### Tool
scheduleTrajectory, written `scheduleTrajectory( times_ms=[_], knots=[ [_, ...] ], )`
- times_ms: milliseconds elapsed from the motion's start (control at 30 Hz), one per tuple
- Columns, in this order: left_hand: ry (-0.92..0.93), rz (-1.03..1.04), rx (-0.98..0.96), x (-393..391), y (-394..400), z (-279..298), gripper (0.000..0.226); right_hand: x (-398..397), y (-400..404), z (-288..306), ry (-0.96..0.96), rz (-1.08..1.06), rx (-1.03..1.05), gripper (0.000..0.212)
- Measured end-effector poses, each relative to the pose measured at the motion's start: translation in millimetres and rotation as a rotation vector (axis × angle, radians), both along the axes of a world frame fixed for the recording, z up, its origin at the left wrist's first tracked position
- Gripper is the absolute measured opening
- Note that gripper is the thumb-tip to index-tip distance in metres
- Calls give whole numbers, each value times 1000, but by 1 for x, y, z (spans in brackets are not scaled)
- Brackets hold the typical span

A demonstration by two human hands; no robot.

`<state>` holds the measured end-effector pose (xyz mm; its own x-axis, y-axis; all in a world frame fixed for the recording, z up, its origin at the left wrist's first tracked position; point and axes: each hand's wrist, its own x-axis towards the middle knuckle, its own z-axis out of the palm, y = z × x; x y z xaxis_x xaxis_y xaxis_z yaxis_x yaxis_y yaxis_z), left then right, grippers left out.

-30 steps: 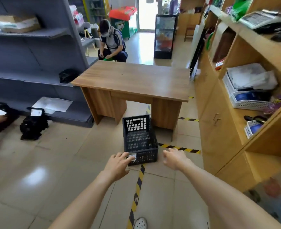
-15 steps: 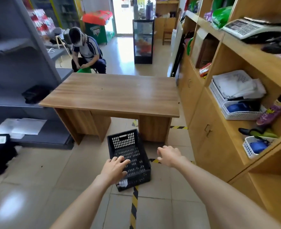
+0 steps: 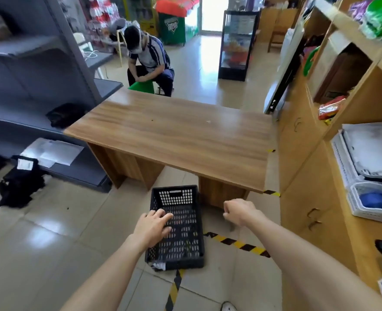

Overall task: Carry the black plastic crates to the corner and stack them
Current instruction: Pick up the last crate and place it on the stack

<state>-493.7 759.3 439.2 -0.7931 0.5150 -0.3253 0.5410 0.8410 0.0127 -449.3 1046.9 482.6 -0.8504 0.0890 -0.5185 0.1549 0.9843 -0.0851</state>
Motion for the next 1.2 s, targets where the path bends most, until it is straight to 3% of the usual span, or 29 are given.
scheduleTrajectory(
  times_ms=[167,533,767,1000,1200],
  knots=[
    [-3,111,2,-28,7,1,49,-64,6,-4,-47,130,-57,20],
    [-67,287,11,-99,-34,-29,46,-175,-77,-34,-194,369,-74,18],
    [-119,445,64,-153,-60,-52,44,-238,-95,-55,-180,316,-109,24],
    [-209,634,96,-178,-66,-92,45,-263,-92,-133,-337,293,-124,18],
    [-249,833,173,-204,-48,-144,44,-282,-70,-205,-413,140,-229,19]
  ],
)
